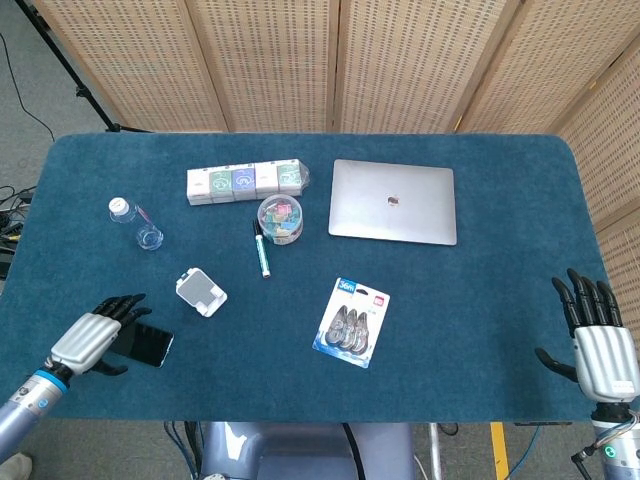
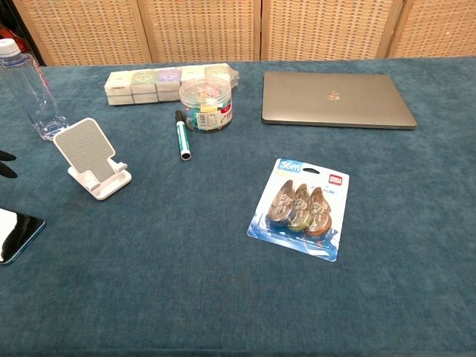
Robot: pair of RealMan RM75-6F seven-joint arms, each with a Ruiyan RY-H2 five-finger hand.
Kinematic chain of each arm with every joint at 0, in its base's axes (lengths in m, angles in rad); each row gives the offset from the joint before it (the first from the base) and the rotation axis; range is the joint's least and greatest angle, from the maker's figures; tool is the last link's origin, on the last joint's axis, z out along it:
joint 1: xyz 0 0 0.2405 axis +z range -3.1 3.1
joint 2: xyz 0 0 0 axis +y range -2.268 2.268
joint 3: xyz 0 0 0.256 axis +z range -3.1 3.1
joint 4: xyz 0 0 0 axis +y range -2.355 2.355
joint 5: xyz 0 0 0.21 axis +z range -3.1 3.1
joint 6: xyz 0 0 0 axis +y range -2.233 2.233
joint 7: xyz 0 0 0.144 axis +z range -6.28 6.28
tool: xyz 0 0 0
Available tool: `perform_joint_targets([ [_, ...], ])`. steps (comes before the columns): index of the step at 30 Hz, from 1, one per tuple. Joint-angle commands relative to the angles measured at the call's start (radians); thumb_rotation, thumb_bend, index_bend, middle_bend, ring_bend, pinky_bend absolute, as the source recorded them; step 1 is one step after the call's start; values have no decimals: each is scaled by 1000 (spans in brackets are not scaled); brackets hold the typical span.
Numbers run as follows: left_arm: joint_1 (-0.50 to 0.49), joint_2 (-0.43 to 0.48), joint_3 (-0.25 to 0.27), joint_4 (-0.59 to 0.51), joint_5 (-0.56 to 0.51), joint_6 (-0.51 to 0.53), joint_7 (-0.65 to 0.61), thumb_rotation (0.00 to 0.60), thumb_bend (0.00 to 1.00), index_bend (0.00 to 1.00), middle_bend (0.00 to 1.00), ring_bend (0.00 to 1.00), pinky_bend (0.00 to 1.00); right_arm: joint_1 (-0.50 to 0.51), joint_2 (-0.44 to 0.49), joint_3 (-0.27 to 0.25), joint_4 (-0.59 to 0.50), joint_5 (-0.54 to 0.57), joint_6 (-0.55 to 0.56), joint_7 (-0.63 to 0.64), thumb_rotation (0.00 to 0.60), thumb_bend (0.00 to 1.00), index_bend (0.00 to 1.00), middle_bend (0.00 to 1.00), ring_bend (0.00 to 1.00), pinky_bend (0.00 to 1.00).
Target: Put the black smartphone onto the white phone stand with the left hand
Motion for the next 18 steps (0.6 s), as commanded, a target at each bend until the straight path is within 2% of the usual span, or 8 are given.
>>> perform_joint_targets([
  [1, -16, -16, 14, 35, 25, 2, -12, 600, 0, 213, 93, 15, 109, 0, 1, 0, -2, 2, -1, -1, 600, 0, 0, 0, 0, 0],
  [12, -30, -90, 44, 175, 34, -2, -76, 600, 0, 217, 94, 16, 138, 0, 2, 2, -6, 16, -12, -6, 600, 0, 0, 0, 0, 0],
  [18, -43, -114, 50, 200, 30, -13, -90, 600, 0, 217, 95, 16, 138, 2, 0, 1, -6, 21, -19, -11, 600, 0, 0, 0, 0, 0],
])
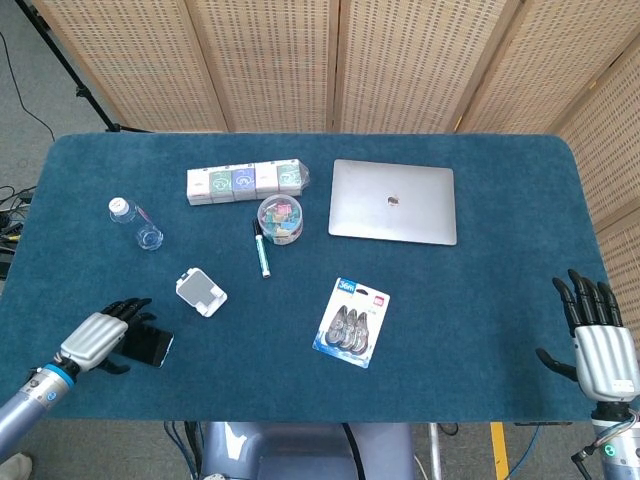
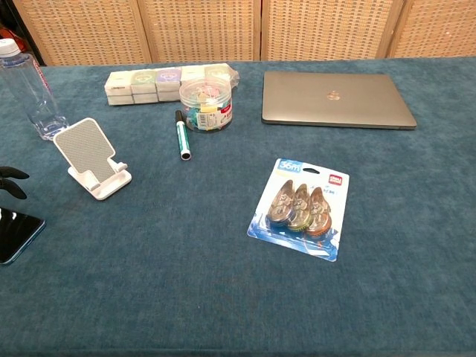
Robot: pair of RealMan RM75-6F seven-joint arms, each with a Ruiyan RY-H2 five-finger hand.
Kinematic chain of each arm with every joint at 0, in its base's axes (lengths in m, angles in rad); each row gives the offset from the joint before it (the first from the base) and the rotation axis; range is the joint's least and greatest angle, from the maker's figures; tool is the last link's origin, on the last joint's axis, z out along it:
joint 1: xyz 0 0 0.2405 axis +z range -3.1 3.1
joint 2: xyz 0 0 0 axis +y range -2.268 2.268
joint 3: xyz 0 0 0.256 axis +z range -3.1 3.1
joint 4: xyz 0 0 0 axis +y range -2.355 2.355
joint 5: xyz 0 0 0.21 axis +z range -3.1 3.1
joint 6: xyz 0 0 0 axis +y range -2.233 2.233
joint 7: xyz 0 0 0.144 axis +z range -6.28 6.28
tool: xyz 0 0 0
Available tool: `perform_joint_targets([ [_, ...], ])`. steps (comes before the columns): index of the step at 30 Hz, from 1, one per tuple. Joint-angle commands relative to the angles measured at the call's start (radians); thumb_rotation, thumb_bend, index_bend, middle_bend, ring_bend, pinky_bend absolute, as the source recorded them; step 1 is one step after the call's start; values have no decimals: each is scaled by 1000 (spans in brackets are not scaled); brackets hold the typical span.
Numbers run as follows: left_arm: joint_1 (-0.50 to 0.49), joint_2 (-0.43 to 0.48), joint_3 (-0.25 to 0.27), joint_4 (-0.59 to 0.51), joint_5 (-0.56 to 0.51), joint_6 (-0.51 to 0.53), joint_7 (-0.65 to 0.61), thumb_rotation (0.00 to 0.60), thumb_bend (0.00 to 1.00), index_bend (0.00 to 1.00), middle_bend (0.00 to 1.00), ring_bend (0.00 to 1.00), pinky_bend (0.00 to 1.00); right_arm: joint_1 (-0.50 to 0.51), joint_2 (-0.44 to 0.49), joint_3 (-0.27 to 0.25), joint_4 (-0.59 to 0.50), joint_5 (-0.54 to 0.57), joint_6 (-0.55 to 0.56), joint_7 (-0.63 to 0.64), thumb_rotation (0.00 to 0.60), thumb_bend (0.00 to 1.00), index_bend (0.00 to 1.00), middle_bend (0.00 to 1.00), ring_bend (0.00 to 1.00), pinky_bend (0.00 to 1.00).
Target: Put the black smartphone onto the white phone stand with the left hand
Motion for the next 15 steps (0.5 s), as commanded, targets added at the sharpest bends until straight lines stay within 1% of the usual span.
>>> perform_joint_targets([
  [1, -8, -7, 5, 8, -3, -11, -9, 600, 0, 217, 95, 16, 138, 0, 0, 2, -1, 5, -1, 0, 600, 0, 0, 0, 0, 0],
  [6, -24, -17, 20, 30, -3, -29, -41, 600, 1, 217, 95, 16, 143, 2, 2, 4, -2, 16, -10, 7, 600, 0, 0, 0, 0, 0],
  [9, -27, -23, 24, 38, -3, -26, -51, 600, 6, 222, 97, 23, 190, 3, 2, 4, -2, 17, -14, 8, 600, 0, 0, 0, 0, 0],
  [13, -26, -37, 25, 58, -6, -8, -62, 600, 18, 273, 135, 75, 235, 5, 3, 5, -1, 23, -21, 11, 600, 0, 0, 0, 0, 0],
  [15, -23, -46, 26, 71, -7, 2, -62, 600, 34, 334, 188, 121, 267, 5, 4, 5, -1, 25, -22, 13, 600, 0, 0, 0, 0, 0],
])
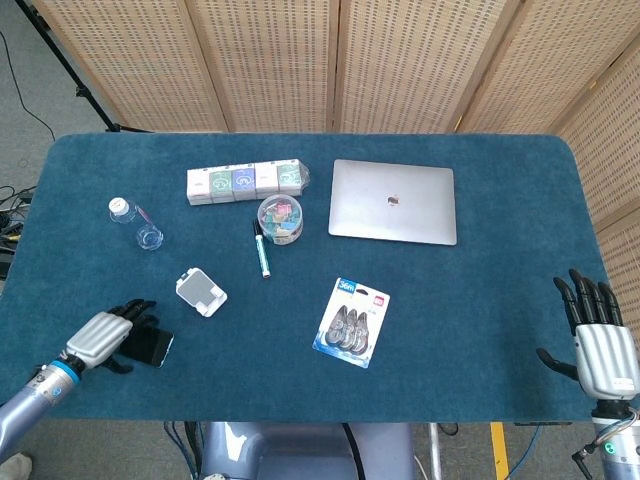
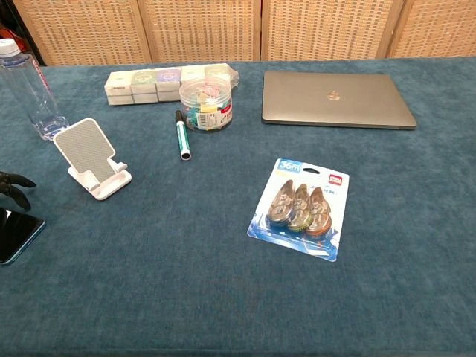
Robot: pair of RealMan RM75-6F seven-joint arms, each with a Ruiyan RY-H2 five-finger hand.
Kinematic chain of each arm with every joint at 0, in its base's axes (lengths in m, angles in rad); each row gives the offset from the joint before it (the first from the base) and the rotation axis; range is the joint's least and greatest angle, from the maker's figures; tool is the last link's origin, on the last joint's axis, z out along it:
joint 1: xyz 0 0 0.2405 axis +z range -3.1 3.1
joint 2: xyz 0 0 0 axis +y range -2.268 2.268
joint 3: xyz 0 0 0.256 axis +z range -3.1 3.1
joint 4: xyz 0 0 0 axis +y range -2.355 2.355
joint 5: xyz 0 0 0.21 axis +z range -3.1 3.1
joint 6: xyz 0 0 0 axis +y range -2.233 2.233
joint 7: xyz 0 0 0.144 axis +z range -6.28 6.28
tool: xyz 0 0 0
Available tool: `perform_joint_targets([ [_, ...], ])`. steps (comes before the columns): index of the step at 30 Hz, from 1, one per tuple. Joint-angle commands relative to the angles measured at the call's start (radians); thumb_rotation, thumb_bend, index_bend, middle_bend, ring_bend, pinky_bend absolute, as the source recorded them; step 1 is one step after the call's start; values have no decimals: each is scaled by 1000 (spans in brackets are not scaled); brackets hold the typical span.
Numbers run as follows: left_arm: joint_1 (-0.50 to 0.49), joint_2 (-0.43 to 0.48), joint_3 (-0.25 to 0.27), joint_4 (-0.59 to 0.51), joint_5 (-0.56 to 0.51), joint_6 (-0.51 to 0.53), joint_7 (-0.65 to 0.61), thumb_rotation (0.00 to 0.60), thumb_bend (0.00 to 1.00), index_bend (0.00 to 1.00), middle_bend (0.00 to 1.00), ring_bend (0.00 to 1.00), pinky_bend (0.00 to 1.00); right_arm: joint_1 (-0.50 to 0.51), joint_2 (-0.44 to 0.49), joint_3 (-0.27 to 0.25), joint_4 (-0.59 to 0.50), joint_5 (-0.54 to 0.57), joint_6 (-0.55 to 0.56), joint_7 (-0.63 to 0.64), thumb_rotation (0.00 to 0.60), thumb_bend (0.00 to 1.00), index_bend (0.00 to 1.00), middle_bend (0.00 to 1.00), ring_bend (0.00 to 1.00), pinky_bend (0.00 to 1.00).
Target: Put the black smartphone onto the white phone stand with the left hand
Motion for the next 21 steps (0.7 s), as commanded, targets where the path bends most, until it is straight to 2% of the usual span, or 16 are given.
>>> perform_joint_targets([
  [1, 4, -11, 2, 16, -2, 13, -1, 600, 41, 367, 215, 144, 282, 0, 1, 0, -1, 2, -2, 1, 600, 0, 0, 0, 0, 0],
  [6, 6, -19, 10, 27, 1, 27, -7, 600, 82, 465, 298, 214, 338, 1, 2, -1, -3, 3, -6, 2, 600, 0, 0, 0, 0, 0],
  [10, 15, -30, 8, 40, 4, 60, -8, 600, 170, 538, 361, 273, 388, 1, 2, -1, -5, 4, -7, 2, 600, 0, 0, 0, 0, 0],
  [13, 22, -38, 8, 54, 5, 79, 1, 600, 237, 545, 367, 277, 395, 1, 3, -1, -7, 5, -7, 4, 600, 0, 0, 0, 0, 0],
  [21, 39, -32, 12, 54, 17, 143, 24, 600, 277, 548, 367, 281, 425, 1, 6, -3, -12, 6, -11, 7, 600, 0, 0, 0, 0, 0],
])
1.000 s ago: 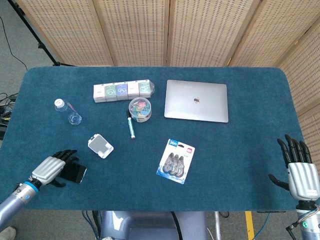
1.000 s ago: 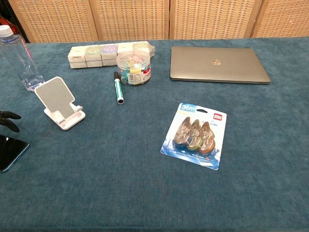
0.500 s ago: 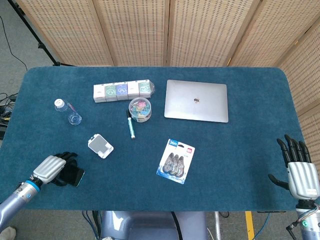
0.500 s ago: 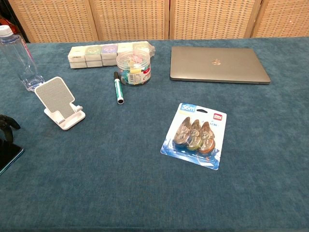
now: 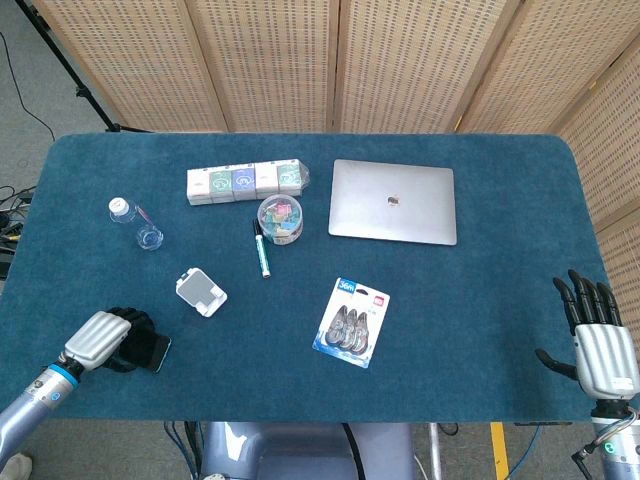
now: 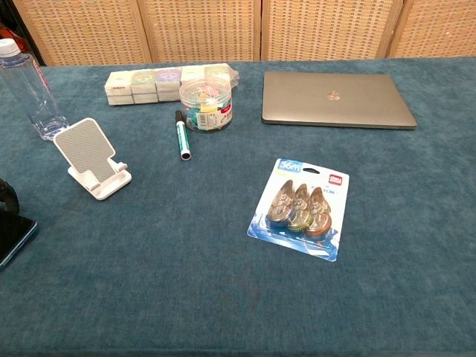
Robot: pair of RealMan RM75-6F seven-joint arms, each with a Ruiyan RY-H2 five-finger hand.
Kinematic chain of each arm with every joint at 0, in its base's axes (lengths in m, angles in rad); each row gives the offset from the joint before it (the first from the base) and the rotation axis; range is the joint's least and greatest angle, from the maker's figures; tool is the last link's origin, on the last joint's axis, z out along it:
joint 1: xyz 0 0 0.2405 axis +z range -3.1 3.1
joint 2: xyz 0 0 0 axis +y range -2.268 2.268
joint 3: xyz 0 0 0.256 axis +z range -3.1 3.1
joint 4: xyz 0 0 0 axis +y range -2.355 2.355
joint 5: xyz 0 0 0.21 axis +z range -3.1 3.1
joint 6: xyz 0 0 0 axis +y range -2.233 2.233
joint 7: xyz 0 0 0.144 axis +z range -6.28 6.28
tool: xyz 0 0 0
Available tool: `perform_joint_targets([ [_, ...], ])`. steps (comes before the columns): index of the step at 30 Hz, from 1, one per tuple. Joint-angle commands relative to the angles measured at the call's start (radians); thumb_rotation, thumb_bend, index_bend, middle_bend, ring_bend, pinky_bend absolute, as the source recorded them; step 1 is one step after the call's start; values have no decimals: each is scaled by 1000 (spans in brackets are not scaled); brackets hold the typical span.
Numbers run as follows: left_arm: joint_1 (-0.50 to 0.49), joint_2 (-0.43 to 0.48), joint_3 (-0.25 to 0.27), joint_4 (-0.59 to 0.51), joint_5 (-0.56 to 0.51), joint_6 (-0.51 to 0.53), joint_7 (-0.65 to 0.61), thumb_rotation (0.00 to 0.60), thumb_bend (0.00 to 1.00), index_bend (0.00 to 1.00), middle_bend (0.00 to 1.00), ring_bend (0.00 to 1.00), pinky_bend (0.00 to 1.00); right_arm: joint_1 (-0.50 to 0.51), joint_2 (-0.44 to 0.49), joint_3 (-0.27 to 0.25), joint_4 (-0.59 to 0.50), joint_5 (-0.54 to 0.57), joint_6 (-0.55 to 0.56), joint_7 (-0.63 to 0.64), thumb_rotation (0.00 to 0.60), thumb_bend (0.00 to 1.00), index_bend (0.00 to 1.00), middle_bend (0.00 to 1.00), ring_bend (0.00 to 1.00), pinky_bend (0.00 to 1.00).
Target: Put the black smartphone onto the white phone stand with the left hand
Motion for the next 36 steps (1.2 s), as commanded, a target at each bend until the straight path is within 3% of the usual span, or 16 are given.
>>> perform_joint_targets([
  [1, 8, 10, 0, -8, 7, 32, 8, 600, 279, 549, 367, 281, 425, 0, 1, 0, -1, 1, 0, 1, 600, 0, 0, 0, 0, 0],
  [7, 25, 63, -8, -49, 45, 146, 81, 600, 279, 551, 367, 281, 425, -1, 3, 1, -4, 2, 0, 2, 600, 0, 0, 0, 0, 0],
  [13, 35, 189, -54, -173, 107, 313, 319, 600, 276, 555, 367, 281, 425, 2, 0, -2, -4, 5, -8, -4, 600, 0, 0, 0, 0, 0],
  [15, 17, 234, -75, -239, 113, 310, 404, 600, 274, 555, 367, 281, 425, 2, 0, -2, -5, 4, -9, -5, 600, 0, 0, 0, 0, 0],
  [20, -56, 327, -123, -417, 106, 213, 567, 600, 270, 556, 367, 281, 425, 3, 1, -1, -9, 4, -9, -3, 600, 0, 0, 0, 0, 0],
  [26, -178, 377, -230, -621, 26, 1, 886, 600, 263, 558, 367, 281, 425, 1, 10, 7, -12, 14, -5, 12, 600, 0, 0, 0, 0, 0],
  [31, -260, 333, -282, -681, -79, -175, 1133, 600, 248, 558, 367, 281, 425, 0, 18, 10, -14, 21, -6, 28, 600, 0, 0, 0, 0, 0],
  [36, -312, 253, -305, -685, -202, -282, 1277, 600, 245, 558, 367, 281, 425, -1, 23, 12, -13, 28, -9, 41, 600, 0, 0, 0, 0, 0],
])
